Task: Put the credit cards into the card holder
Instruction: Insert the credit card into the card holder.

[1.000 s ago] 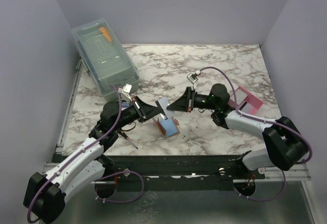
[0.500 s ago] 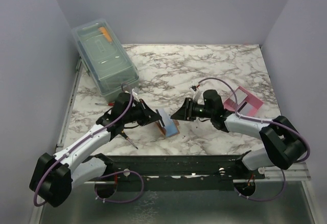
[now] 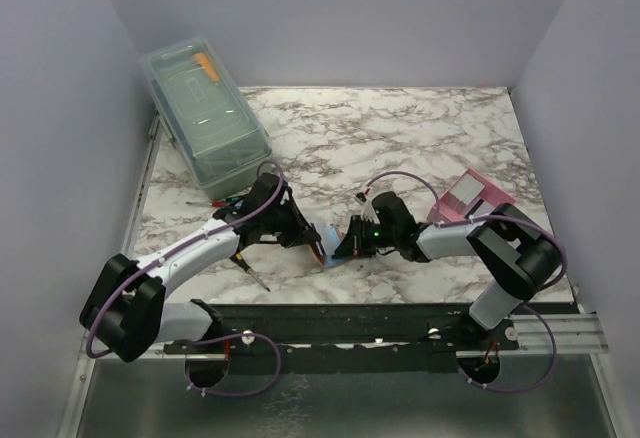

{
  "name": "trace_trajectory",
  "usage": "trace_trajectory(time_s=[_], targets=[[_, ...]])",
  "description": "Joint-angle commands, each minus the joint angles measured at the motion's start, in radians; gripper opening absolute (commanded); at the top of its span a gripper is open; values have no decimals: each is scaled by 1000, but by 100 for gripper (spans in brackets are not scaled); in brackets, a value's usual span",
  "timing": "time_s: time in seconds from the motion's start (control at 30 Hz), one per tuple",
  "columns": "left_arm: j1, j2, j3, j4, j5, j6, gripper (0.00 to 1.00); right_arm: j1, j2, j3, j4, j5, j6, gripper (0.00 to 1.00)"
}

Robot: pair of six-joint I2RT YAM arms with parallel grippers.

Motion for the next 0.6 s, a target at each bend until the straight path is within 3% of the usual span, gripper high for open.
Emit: trace_trajectory(time_s=[0.0,0.33,0.57], targets=[[-2,4,29,-159,-113,27,0,8,28,13,-6,69,-25,0],[3,-66,-63,-219,-159,39,0,22,64,32,-11,80,-39,0],[45,-111,-177,-34,-55,57,0,24,100,36,9,72,-34,0]])
